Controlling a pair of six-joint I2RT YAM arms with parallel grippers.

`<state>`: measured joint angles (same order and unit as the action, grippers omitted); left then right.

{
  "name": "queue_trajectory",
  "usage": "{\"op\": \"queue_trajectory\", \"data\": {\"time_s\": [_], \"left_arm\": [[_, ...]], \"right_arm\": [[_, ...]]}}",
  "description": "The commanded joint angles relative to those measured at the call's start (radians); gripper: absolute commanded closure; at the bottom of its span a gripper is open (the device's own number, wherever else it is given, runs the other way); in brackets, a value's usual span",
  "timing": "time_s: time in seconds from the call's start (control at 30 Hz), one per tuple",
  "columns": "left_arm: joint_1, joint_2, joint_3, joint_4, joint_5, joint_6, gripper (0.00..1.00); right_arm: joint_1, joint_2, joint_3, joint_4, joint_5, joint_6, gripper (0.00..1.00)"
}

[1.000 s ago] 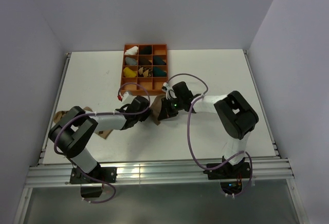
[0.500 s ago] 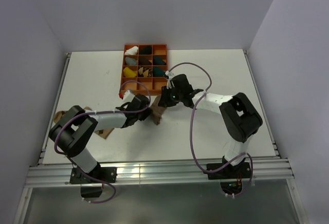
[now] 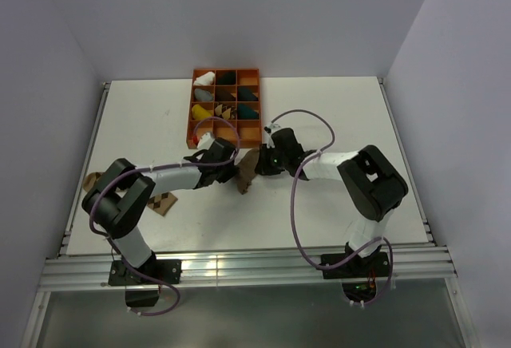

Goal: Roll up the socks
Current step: Roll the sock at the center of the board.

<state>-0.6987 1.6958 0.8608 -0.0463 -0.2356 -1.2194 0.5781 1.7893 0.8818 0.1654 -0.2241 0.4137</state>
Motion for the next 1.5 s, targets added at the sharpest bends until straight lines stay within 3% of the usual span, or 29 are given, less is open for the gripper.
{"op": "queue_trajectory", "data": {"time_s": [0.0, 0.17, 0.3, 0.73, 0.87, 0.9, 0.97, 1.0, 1.1, 1.3, 1.47], "left_arm": [[0.001, 0.064, 0.044, -0.182, 0.039, 0.112, 0.91], [-0.001, 0.093, 0.099, -0.234, 0.056, 0.179, 0.9], [-0.001, 0.094, 0.107, -0.24, 0.061, 0.189, 0.89], [0.001, 0.107, 0.126, -0.233, 0.079, 0.21, 0.88], [-0.001, 0.104, 0.119, -0.214, 0.091, 0.21, 0.85], [-0.001, 0.102, 0.118, -0.211, 0.093, 0.212, 0.84], [-0.001, 0.091, 0.11, -0.199, 0.094, 0.216, 0.78], [-0.001, 0.087, 0.109, -0.198, 0.094, 0.216, 0.76], [0.001, 0.062, 0.09, -0.175, 0.088, 0.224, 0.62], [-0.001, 0.004, 0.038, -0.112, 0.102, 0.236, 0.29], [0.001, -0.061, -0.022, -0.046, 0.09, 0.224, 0.25]], "right_arm": [[0.0, -0.108, -0.075, 0.0, 0.052, -0.025, 0.7], [0.052, -0.284, -0.162, 0.083, 0.095, -0.091, 0.53], [0.107, -0.314, -0.195, 0.149, 0.115, -0.098, 0.49], [0.163, -0.151, -0.138, 0.246, 0.058, -0.013, 0.52], [0.161, -0.111, -0.139, 0.256, 0.055, -0.007, 0.6], [0.16, -0.104, -0.141, 0.255, 0.057, 0.0, 0.67], [0.148, -0.087, -0.145, 0.25, 0.057, 0.019, 0.77], [0.14, -0.082, -0.153, 0.249, 0.054, 0.028, 0.88], [0.106, -0.073, -0.162, 0.233, 0.075, 0.053, 0.99], [0.072, -0.042, -0.109, 0.151, 0.062, 0.053, 1.0], [0.057, 0.002, -0.069, 0.094, 0.032, 0.054, 1.0]]}}
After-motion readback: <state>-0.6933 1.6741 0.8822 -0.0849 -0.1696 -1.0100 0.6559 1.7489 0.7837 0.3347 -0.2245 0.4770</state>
